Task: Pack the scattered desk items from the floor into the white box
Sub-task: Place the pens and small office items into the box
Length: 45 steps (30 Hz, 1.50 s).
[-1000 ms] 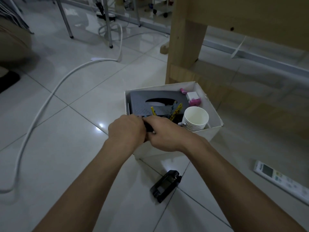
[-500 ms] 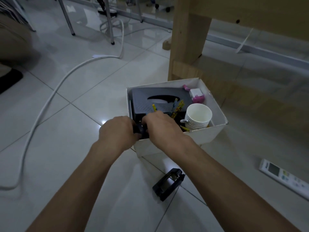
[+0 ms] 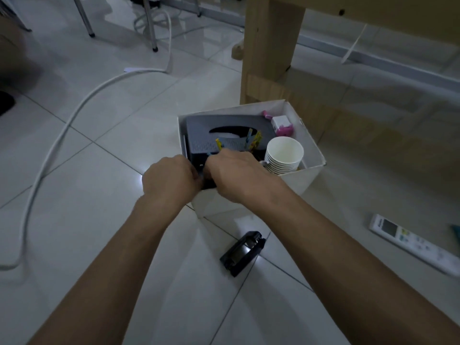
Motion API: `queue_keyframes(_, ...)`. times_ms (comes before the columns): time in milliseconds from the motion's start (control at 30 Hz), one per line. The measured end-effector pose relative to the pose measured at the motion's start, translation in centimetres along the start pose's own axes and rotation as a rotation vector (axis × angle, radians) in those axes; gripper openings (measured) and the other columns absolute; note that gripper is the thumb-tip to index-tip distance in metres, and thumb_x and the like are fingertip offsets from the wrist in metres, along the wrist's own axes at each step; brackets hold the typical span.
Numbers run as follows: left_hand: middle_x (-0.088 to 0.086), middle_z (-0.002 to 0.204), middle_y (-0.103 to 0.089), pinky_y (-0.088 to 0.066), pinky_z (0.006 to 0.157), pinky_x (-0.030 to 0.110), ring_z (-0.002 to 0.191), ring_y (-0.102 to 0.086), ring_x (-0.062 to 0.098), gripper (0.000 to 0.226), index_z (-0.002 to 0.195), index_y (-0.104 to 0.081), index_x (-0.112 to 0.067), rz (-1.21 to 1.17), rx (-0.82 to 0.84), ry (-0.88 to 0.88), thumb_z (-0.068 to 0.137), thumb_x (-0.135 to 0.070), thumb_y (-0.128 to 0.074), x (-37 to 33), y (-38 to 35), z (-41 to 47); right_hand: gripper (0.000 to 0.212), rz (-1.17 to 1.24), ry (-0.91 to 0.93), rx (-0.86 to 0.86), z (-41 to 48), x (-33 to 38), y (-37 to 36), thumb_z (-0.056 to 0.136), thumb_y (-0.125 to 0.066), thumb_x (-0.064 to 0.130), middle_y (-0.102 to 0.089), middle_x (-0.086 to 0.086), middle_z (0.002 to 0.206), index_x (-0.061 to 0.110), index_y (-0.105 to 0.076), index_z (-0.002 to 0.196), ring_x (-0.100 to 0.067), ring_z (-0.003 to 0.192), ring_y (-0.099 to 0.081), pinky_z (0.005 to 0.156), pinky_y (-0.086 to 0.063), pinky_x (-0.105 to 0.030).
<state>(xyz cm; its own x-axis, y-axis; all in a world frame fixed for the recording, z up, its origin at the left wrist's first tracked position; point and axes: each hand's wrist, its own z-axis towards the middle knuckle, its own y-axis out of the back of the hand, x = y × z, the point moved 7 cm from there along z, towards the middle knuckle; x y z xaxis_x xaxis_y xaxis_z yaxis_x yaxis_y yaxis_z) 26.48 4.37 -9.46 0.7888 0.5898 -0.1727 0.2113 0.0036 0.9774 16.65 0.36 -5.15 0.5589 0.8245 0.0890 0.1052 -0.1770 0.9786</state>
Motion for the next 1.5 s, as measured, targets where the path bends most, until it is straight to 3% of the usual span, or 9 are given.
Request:
queue_keyframes(133,-0.002,0.07,-0.066,-0.046,0.058,0.033,0.069,-0.063,0.028,0.013,0.087,-0.067,-0.024,-0.32,-0.248,-0.132,0.089,-0.033,-0.056,-1.6,0.3,-6.8,0.023,0.071,0.051,-0.3,-3.4,0.1,0.3,0.09,-0.05,0.009,-0.064,-0.001,0.096,0.018,-0.067,0.101,-0.026,0.095,-0.062,0.062,-0.036,-0.035)
queue_keyframes(300,-0.009,0.066,-0.06,-0.05,0.056,0.035,0.058,-0.058,0.015,0.013,0.077,-0.053,-0.035,-0.466,-0.122,-0.242,0.088,-0.037,-0.06,-2.9,-6.0,-10.9,0.03,0.611,-0.021,-0.72,-11.2,-2.3,-5.2,0.082,-0.046,0.007,-0.07,-0.002,0.101,0.009,-0.071,0.098,-0.02,0.095,-0.064,0.077,-0.053,-0.035)
queue_keyframes(433,-0.009,0.096,-0.063,-0.051,0.07,0.034,0.085,-0.059,0.016,0.014,0.097,-0.066,-0.029,-0.405,-0.012,-0.32,0.093,-0.04,-0.059,-3.1,-11.6,-12.0,0.04,0.649,-0.215,-0.535,-14.2,-3.4,-14.6,0.082,-0.049,0.003,-0.065,0.003,0.119,0.017,-0.067,0.116,-0.01,0.112,-0.057,0.092,-0.05,-0.028)
queue_keyframes(633,-0.001,0.126,-0.06,-0.05,0.088,0.041,0.118,-0.053,0.024,0.046,0.102,-0.07,-0.024,-0.332,0.189,-0.306,0.097,-0.056,-0.037,-4.0,-15.6,-12.7,0.069,0.764,-0.348,-0.33,-16.2,-5.0,-21.0,0.092,-0.043,-0.007,-0.027,-0.001,0.16,0.015,-0.023,0.155,-0.004,0.145,-0.025,0.12,-0.02,-0.021)
queue_keyframes(833,-0.014,0.077,-0.055,-0.037,0.057,0.02,0.072,-0.054,0.011,0.023,0.077,-0.056,-0.027,-0.364,0.169,-0.366,0.094,-0.043,-0.057,-4.3,-14.6,-12.9,0.086,0.707,-0.355,-0.152,-15.0,-4.7,-22.7,0.089,-0.045,-0.004,-0.003,-0.004,0.166,0.023,-0.002,0.158,-0.009,0.151,0.0,0.118,-0.005,-0.021)
queue_keyframes(1033,0.002,0.084,-0.068,-0.061,0.061,0.043,0.074,-0.068,0.016,0.025,0.086,-0.055,-0.02,-0.774,0.214,-0.053,0.103,-0.034,-0.044,-1.6,-12.9,-13.2,0.084,0.61,-0.264,-0.188,-14.5,-4.7,-23.1,0.083,-0.045,-0.012,0.002,0.007,0.16,0.013,-0.013,0.157,-0.007,0.146,0.011,0.123,-0.003,-0.025)
queue_keyframes(1267,-0.001,0.106,-0.074,-0.06,0.074,0.04,0.084,-0.074,0.023,0.021,0.116,-0.063,-0.023,-1.34,0.511,0.196,0.099,-0.014,-0.055,-3.6,-8.4,-14.2,0.062,0.622,-0.268,-0.209,-14.4,-5.1,-24.1,0.091,-0.047,-0.004,-0.008,0.004,0.158,0.011,-0.036,0.15,-0.015,0.149,0.001,0.12,-0.005,-0.02)
queue_keyframes(1333,0.001,0.096,-0.071,-0.055,0.067,0.032,0.077,-0.066,0.015,0.022,0.111,-0.061,-0.027,-1.269,0.406,0.127,0.097,-0.013,-0.052,-3.9,-5.2,-13.4,0.053,0.645,-0.249,-0.241,-14.2,-5.2,-23.8,0.089,-0.049,-0.001,-0.018,-0.001,0.154,0.004,-0.048,0.142,-0.028,0.147,-0.011,0.12,-0.02,-0.037)
queue_keyframes(1500,-0.006,0.096,-0.041,-0.041,0.069,0.03,0.079,-0.048,0.003,0.015,0.097,-0.039,-0.027,-0.789,-0.033,-0.102,0.093,-0.041,-0.038,-4.0,3.0,-9.1,0.05,0.642,-0.266,-0.122,-13.3,-5.8,-23.0,0.1,-0.041,0.009,-0.009,0.012,0.158,0.016,-0.037,0.15,-0.013,0.152,-0.001,0.113,-0.001,-0.012)
